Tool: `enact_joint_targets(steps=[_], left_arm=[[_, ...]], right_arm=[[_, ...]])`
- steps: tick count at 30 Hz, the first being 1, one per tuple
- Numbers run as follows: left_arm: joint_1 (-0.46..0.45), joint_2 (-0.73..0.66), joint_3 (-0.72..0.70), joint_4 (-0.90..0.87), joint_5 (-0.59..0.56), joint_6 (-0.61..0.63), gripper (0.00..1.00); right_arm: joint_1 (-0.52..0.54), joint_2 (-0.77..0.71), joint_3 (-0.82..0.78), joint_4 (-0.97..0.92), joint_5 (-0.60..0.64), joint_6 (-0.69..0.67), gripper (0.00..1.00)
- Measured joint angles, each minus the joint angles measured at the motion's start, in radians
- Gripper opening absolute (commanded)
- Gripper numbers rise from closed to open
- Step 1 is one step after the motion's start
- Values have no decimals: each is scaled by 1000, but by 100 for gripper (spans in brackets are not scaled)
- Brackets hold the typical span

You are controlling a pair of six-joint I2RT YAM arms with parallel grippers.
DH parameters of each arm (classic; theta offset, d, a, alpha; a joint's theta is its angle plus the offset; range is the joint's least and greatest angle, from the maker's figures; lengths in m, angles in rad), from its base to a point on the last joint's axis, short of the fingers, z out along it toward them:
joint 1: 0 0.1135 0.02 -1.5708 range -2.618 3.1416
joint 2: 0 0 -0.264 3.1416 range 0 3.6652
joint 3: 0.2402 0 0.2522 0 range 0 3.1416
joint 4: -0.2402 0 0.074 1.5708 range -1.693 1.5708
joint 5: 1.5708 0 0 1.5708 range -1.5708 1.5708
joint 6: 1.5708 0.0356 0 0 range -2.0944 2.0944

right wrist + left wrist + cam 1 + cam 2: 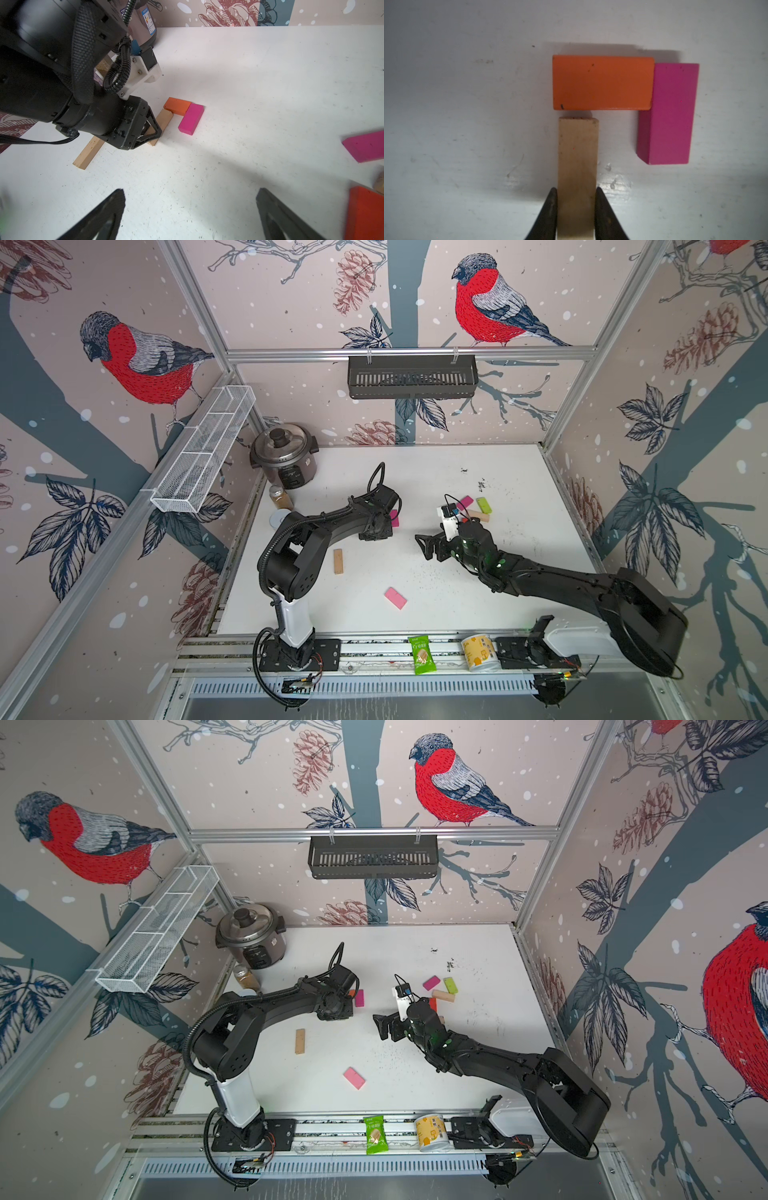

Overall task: Assemble the letter p with building blocks
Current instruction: Assemble the building block at the center of the board.

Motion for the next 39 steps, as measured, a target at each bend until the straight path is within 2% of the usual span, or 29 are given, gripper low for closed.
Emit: enact_joint_targets(steps=[39], left_arm=[[5,20,14,-1,-21,1,22]], right_arm=[[26,29,25,-34,29,-23,100]])
